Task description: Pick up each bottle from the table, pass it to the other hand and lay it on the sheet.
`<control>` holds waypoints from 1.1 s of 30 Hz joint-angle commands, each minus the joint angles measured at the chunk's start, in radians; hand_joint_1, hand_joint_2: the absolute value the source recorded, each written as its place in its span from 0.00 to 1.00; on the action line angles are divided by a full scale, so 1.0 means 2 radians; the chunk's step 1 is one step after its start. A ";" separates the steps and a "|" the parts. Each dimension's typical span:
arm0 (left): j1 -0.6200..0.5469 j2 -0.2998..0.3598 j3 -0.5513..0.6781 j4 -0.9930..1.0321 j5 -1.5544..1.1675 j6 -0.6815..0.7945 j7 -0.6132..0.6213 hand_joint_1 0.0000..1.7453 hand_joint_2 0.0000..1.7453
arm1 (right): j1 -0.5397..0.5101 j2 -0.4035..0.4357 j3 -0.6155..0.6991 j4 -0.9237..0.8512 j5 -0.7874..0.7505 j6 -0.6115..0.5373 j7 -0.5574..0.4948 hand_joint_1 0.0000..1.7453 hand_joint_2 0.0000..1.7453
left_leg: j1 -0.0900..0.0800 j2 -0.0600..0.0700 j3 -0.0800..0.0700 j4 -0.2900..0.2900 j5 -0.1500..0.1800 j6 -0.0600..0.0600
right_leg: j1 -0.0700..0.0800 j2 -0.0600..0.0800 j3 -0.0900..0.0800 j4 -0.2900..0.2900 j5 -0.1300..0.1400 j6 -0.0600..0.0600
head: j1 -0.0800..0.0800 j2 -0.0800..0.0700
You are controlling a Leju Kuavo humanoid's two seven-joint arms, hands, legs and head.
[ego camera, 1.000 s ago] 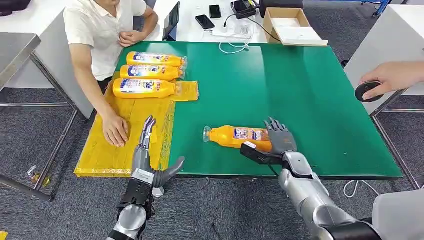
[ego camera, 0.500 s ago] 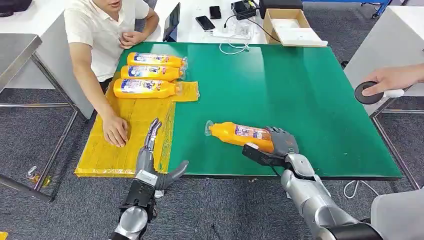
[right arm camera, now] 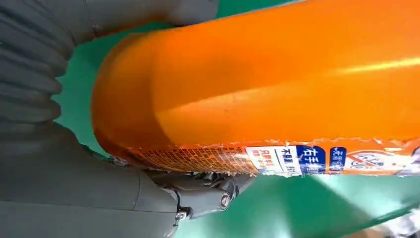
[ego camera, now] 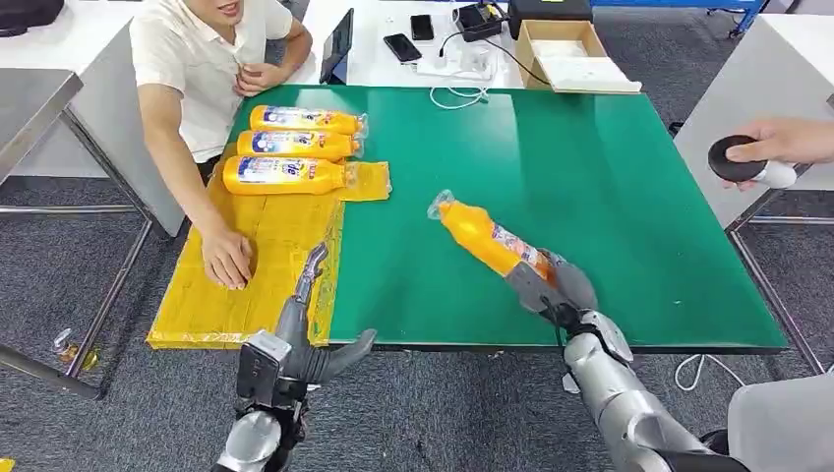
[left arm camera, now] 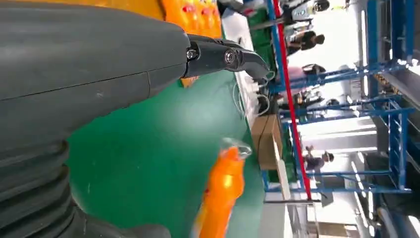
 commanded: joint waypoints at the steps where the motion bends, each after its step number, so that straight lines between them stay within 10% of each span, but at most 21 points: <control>1: 0.012 0.013 0.018 -0.013 0.035 -0.008 0.008 0.00 1.00 | 0.038 0.031 -0.058 0.004 -0.040 -0.007 -0.056 1.00 1.00 | 0.001 0.000 0.000 -0.001 0.000 -0.001 | 0.001 0.000 0.001 -0.001 0.000 -0.002 | 0.000 0.000; 33: -0.011 0.014 -0.022 -0.002 0.174 -0.080 0.043 0.00 1.00 | 0.117 0.117 0.226 -0.191 -0.183 -0.011 -0.163 1.00 1.00 | 0.000 0.001 -0.007 0.000 0.000 -0.001 | 0.000 0.001 -0.003 0.001 0.000 -0.001 | 0.000 0.000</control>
